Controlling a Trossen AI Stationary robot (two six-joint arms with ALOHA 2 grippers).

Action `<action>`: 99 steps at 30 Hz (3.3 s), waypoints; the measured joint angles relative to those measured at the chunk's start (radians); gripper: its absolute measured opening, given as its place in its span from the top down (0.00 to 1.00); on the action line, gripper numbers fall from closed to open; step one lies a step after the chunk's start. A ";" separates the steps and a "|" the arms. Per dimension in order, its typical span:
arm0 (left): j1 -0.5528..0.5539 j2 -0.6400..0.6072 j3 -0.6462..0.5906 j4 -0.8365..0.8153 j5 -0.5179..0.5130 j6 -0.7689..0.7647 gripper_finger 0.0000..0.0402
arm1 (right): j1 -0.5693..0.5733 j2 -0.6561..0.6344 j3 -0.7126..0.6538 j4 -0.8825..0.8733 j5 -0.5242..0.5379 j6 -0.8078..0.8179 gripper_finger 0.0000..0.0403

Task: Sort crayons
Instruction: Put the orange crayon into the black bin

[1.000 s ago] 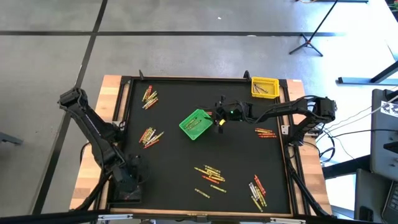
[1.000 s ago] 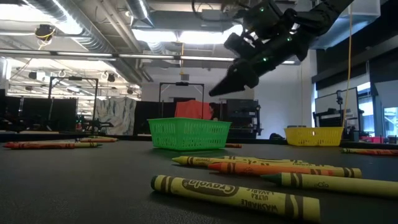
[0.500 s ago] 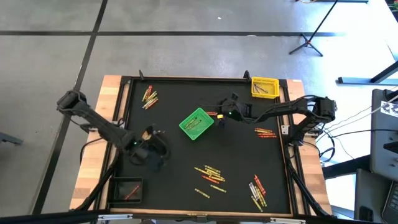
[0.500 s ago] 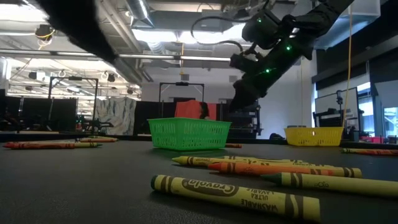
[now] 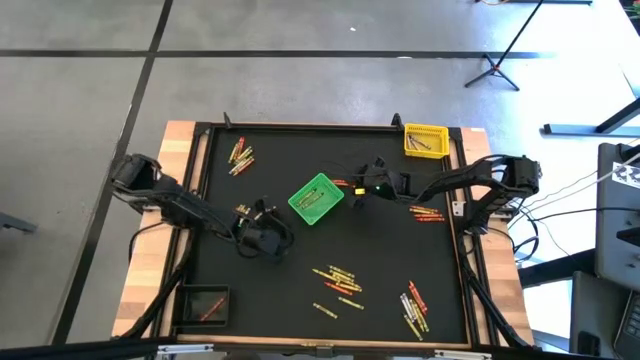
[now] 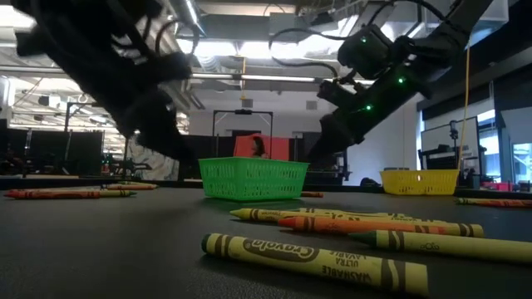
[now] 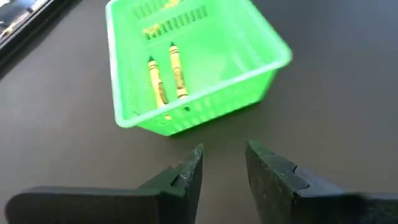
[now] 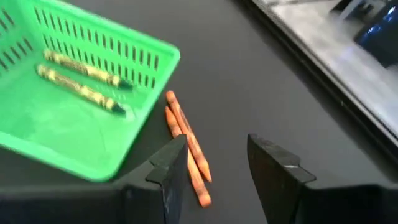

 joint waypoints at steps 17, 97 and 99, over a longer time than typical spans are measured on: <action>0.083 0.047 -0.057 0.210 0.016 0.069 0.74 | 0.002 0.143 0.002 0.155 -0.136 -0.073 0.59; -0.012 -0.319 -0.025 0.093 0.031 0.376 0.74 | -0.149 0.162 0.020 -0.101 -0.323 -0.158 0.95; -0.012 -0.319 -0.025 0.093 0.030 0.376 0.74 | -0.149 0.153 0.026 -0.111 -0.322 -0.158 0.95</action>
